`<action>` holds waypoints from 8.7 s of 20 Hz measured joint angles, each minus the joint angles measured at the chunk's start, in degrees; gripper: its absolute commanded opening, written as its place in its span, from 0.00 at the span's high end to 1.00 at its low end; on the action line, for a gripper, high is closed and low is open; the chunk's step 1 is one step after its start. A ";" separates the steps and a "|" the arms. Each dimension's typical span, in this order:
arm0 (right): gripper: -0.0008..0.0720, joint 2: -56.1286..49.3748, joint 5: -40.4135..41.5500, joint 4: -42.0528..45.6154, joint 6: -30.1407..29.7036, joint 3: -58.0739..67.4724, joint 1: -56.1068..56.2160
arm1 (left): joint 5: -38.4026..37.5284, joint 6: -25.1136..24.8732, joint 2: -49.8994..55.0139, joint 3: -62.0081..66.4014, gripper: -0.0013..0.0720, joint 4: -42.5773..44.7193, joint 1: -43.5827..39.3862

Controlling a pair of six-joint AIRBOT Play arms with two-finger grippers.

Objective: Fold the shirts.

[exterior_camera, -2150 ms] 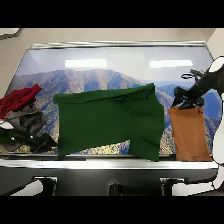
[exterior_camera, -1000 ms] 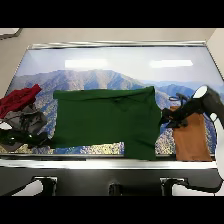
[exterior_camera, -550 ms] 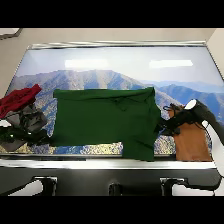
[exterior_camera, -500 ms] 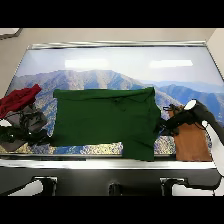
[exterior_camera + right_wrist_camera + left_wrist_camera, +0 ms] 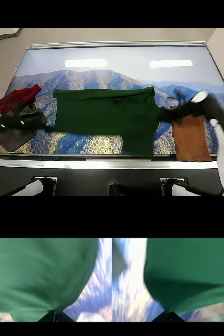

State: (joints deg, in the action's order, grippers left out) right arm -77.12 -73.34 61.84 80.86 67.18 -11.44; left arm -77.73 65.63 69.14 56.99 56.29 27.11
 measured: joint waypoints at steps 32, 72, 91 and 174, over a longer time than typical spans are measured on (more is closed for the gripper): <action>0.94 -10.97 -9.60 5.95 14.21 38.56 0.46 | 5.49 8.59 8.52 27.80 0.94 9.81 -9.81; 0.31 -18.69 -26.12 19.28 14.47 28.81 1.55 | -3.30 7.45 14.84 -3.08 0.26 11.47 -11.45; 0.31 4.28 -12.48 15.87 8.83 -17.25 1.42 | 1.40 4.87 5.75 -22.64 0.94 7.39 -10.69; 0.94 9.22 -18.23 -14.51 14.05 18.82 3.15 | 30.08 2.75 37.44 18.45 0.94 -51.12 -63.25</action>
State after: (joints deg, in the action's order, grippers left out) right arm -67.90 -91.57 47.33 94.91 86.00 -8.29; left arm -47.66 68.38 106.59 75.44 5.17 -36.14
